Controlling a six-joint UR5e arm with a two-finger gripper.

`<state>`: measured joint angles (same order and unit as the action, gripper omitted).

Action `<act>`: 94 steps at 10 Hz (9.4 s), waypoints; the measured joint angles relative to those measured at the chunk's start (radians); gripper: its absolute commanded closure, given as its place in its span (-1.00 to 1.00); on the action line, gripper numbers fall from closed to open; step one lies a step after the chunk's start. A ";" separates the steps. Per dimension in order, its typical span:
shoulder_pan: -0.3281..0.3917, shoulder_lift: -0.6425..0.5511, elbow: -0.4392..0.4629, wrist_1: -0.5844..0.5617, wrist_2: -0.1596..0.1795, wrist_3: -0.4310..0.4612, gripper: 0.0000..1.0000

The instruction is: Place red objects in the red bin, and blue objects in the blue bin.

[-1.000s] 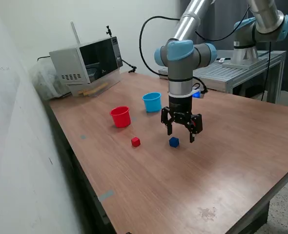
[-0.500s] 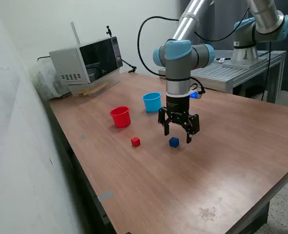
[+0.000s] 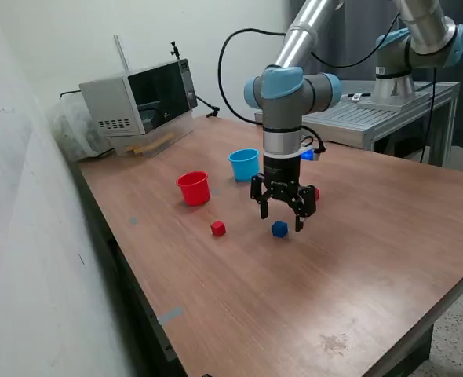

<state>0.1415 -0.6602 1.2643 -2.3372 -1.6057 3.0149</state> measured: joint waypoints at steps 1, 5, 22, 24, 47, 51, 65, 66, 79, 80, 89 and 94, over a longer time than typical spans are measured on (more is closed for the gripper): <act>-0.003 0.001 0.001 0.000 0.000 -0.003 1.00; -0.006 0.000 0.010 0.001 0.001 -0.028 1.00; -0.467 -0.539 0.491 0.120 -0.006 -0.154 1.00; -0.467 -0.543 0.501 0.116 -0.001 -0.161 1.00; -0.128 -0.852 0.491 0.438 0.002 0.003 -1.00; -0.014 -0.721 0.483 0.322 0.016 0.217 -1.00; -0.078 -0.288 0.460 0.007 0.019 0.272 -1.00; -0.073 -0.289 0.467 0.004 0.019 0.272 -1.00; -0.036 -0.257 0.463 -0.027 0.019 0.261 1.00; -0.037 -0.256 0.463 -0.027 0.018 0.261 1.00; -0.100 -0.401 0.463 0.036 0.013 0.153 1.00; -0.211 -0.457 0.289 0.151 0.011 0.091 1.00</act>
<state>-0.0698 -1.1174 1.5533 -2.1858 -1.5951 3.1063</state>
